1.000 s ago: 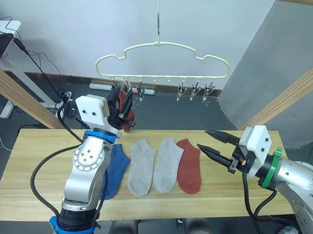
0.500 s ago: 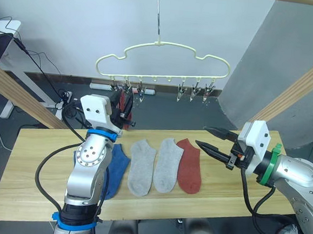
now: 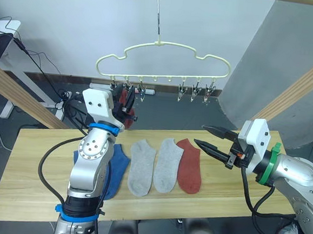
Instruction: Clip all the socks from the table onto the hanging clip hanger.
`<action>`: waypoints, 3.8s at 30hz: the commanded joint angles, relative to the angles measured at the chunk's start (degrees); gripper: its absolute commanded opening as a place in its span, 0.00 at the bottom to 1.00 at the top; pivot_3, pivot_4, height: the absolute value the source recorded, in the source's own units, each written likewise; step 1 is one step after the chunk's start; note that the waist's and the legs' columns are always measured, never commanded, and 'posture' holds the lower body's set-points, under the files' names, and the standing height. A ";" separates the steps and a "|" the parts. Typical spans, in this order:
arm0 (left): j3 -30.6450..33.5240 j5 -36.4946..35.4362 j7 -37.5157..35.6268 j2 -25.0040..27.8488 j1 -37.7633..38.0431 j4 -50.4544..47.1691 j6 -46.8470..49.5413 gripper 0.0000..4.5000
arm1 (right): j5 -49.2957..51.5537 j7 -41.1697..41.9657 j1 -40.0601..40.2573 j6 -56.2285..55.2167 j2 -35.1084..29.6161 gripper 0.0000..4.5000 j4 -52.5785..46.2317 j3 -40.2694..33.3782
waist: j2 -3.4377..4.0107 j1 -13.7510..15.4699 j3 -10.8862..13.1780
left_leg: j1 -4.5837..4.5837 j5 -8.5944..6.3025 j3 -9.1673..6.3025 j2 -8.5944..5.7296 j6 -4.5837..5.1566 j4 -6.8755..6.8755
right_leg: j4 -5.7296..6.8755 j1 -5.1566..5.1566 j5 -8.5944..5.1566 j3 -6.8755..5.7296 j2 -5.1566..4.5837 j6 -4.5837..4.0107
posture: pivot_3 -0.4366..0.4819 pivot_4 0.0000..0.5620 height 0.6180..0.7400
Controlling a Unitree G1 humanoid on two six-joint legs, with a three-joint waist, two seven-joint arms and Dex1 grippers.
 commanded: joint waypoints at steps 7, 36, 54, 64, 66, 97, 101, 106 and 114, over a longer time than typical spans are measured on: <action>0.62 0.21 0.35 -0.15 -1.21 -2.12 -0.79 0.35 | 0.36 0.05 -0.02 -1.14 -0.24 0.48 -2.04 0.45 | 0.00 0.00 0.00 | 0.00 0.00 0.00 0.00 0.00 0.00 | 0.00 0.00 0.00 0.00 0.00 0.00 | 0.24 0.58 1.00; 1.57 -0.42 -2.19 2.28 -0.43 -4.16 -0.40 0.00 | -7.81 -5.22 4.75 1.07 -0.45 0.60 -0.43 7.60 | 0.00 0.04 0.00 | 0.00 0.00 -0.01 0.00 0.00 0.00 | 0.01 0.00 0.00 -0.01 0.00 0.00 | 0.27 0.58 1.00; 1.60 -1.03 -3.84 3.55 -0.97 -8.04 5.24 0.00 | -36.83 -33.06 7.36 2.15 24.39 0.99 24.45 28.28 | -0.03 0.13 0.07 | 0.02 0.01 0.00 0.05 -0.03 -0.04 | 0.00 -0.06 -0.16 0.03 0.00 0.26 | 0.31 0.62 1.00; 1.87 -1.07 -4.11 3.65 -0.61 -7.96 5.46 0.00 | -36.80 -34.73 8.71 4.33 31.30 0.99 30.44 23.81 | -0.02 0.11 0.07 | 0.02 0.00 -0.02 0.05 -0.02 -0.08 | -0.02 -0.05 -0.03 0.01 0.01 0.05 | 0.32 0.62 1.00; 2.13 -1.15 -4.13 3.73 -0.48 -7.81 5.48 0.00 | -36.17 -34.81 9.22 5.28 32.16 0.95 30.73 22.40 | -0.02 0.12 0.07 | 0.03 0.00 -0.03 0.05 -0.02 -0.07 | -0.02 -0.05 -0.05 0.01 0.01 0.08 | 0.32 0.62 1.00; 16.33 -37.17 -5.88 11.87 -6.71 -16.03 31.88 0.00 | -40.48 -19.69 -2.78 -20.52 28.11 0.00 20.81 32.82 | -0.08 0.45 0.32 | -0.06 0.00 -0.09 0.08 -0.05 -0.10 | -0.06 -0.11 -0.14 -0.03 0.02 0.24 | 0.34 0.60 1.00; 17.28 -42.20 -2.30 11.43 -8.63 -15.67 34.87 0.00 | -41.11 -20.61 -4.92 -23.91 32.23 0.00 25.20 34.10 | -0.10 0.76 0.34 | -0.11 -0.01 -0.12 0.01 -0.07 -0.10 | -0.11 -0.11 -0.02 -0.09 -0.12 0.03 | 0.35 0.60 1.00; 17.78 -45.00 0.72 11.60 -9.42 -15.01 35.96 0.00 | -41.87 -21.87 -5.74 -26.14 35.57 0.00 28.07 34.47 | -0.11 0.84 0.34 | -0.12 -0.01 -0.15 0.01 -0.08 -0.11 | -0.11 -0.12 -0.01 -0.13 -0.14 0.02 | 0.35 0.59 1.00; 18.67 -48.03 2.37 12.84 -8.81 -14.23 36.21 0.00 | -42.75 -23.12 -4.80 -29.11 37.56 0.00 28.85 33.91 | -0.11 1.00 0.33 | -0.11 0.04 -0.15 0.00 -0.17 -0.11 | -0.10 -0.12 -0.01 -0.13 -0.14 0.02 | 0.36 0.58 1.00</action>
